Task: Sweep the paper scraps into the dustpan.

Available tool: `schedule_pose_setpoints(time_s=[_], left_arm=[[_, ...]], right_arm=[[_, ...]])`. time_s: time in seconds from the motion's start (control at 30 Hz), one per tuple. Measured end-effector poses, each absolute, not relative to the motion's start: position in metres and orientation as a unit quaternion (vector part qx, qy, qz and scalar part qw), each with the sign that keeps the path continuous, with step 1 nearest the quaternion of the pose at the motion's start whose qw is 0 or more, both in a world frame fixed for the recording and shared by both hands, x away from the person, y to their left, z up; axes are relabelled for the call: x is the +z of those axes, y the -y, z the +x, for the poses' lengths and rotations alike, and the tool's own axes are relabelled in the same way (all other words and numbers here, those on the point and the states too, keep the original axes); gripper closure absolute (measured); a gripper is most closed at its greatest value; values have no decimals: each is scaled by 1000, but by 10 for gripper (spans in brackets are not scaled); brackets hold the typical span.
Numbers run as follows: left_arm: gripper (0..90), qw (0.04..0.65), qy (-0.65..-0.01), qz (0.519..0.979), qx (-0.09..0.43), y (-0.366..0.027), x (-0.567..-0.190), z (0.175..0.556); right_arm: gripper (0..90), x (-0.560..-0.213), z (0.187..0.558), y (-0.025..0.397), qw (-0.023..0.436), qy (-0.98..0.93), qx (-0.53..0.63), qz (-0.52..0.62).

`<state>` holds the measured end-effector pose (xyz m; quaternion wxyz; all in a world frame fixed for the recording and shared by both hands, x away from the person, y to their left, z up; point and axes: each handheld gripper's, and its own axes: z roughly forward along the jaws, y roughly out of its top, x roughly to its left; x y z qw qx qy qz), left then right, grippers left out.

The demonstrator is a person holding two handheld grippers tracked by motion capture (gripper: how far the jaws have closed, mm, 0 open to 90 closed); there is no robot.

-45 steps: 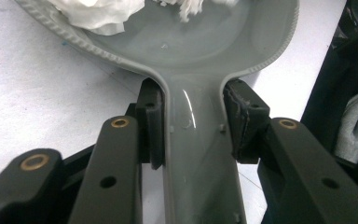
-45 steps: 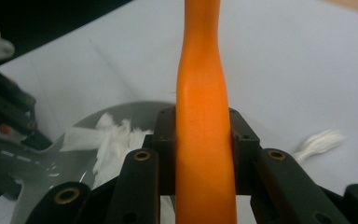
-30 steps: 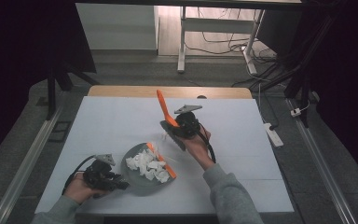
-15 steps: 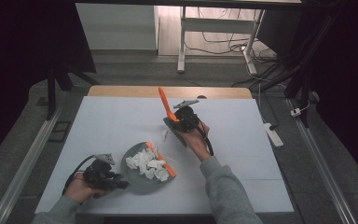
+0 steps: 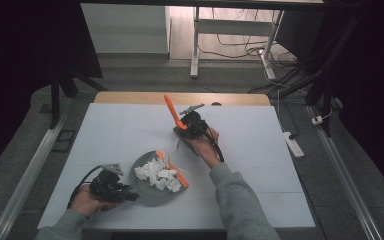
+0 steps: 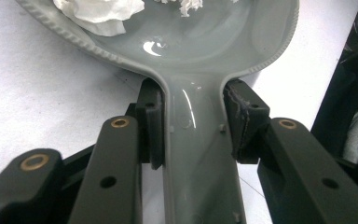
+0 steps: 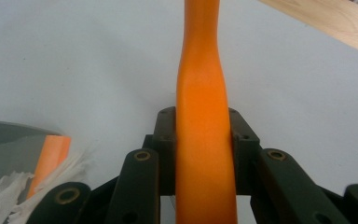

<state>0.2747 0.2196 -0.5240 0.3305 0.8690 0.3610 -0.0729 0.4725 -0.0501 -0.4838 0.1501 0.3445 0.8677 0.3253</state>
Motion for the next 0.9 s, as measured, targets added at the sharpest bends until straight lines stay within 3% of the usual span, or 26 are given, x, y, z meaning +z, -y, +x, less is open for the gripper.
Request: schedule_pose_setpoints(time_s=[0.27,0.67,0.9], left_arm=[[614,331,-361,869,-73,-220,-525,276],[614,330,-361,869,-73,-220,-525,276],[614,330,-362,869,-72,-220,-524,275]], right_arm=[[699,-484,456,33,134,-884,317,315],[699,-476,390,8,65,-903,351,241],[699,-452,370,12,78,-889,395,219]])
